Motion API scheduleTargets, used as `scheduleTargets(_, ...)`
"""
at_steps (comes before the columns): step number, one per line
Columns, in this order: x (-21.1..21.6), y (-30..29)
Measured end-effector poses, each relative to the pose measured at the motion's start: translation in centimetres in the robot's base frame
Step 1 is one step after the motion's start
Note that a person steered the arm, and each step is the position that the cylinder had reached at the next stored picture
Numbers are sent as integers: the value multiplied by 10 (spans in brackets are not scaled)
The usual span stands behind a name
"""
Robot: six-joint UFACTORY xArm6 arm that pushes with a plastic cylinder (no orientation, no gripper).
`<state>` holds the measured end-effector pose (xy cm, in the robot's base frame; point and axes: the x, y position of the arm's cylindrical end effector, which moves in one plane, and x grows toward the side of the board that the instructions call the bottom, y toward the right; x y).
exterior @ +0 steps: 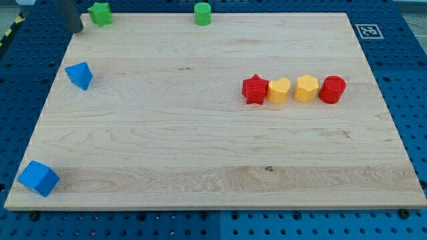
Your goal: Move the green star bottonm diagonally to the green circle
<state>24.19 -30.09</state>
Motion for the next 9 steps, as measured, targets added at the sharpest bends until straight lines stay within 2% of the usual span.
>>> scheduleTargets(1,-2,-4)
scheduleTargets(3,-51,3)
scheduleTargets(9,-51,34)
